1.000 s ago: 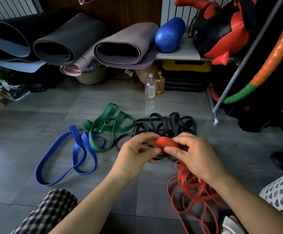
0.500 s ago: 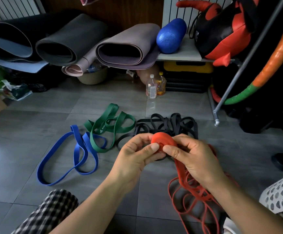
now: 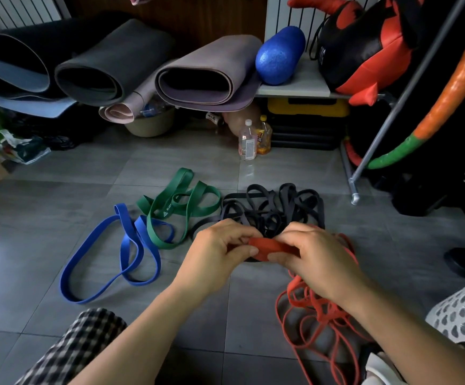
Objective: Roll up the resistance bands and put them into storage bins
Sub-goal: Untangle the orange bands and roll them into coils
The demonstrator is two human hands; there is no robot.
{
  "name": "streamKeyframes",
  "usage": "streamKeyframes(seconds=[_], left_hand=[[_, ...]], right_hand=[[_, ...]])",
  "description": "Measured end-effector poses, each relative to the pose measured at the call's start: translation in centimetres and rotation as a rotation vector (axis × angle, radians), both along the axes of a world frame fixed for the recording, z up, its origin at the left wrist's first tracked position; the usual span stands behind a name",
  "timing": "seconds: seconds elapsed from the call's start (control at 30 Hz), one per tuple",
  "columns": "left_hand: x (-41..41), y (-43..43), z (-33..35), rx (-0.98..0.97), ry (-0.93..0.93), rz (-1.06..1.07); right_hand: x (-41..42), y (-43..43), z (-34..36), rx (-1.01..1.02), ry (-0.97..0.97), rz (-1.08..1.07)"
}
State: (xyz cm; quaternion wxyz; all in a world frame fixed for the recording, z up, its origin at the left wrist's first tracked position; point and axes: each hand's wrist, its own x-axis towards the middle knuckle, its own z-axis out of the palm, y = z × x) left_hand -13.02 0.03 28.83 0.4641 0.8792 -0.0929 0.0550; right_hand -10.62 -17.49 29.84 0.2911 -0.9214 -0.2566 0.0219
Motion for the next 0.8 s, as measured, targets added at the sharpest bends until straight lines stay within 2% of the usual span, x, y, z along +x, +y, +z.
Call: streamKeyframes(seconds=[0.13, 0.23, 0.47, 0.6, 0.67, 0.73, 0.8], left_hand=[[-0.4, -0.6, 1.0, -0.458, 0.225, 0.075], [-0.7, -1.1, 0.9, -0.666, 0.279, 0.111], [-0.9, -1.9, 0.6, -1.093, 0.337, 0.116], [-0.8, -2.0, 0.3, -1.212, 0.408, 0.072], [-0.6, -1.8, 0.3, -1.14, 0.449, 0.062], [-0.4, -1.4, 0.0, -0.766, 0.401, 0.088], [-0.2, -0.9, -0.2, -0.366, 0.256, 0.093]], right_hand=[[0.6, -0.4, 0.9, 0.415, 0.34, -0.064], [0.4, -0.1, 0.9, 0.6, 0.432, -0.085], [-0.1, 0.3, 0.8, 0.728, 0.396, -0.174], [-0.1, 0.5, 0.5, 0.749, 0.407, -0.191], [0.1, 0.2, 0.7, 0.68, 0.425, -0.171], [0.5, -0.5, 0.8, 0.444, 0.293, -0.156], [0.6, -1.0, 0.7, 0.126, 0.063, -0.111]])
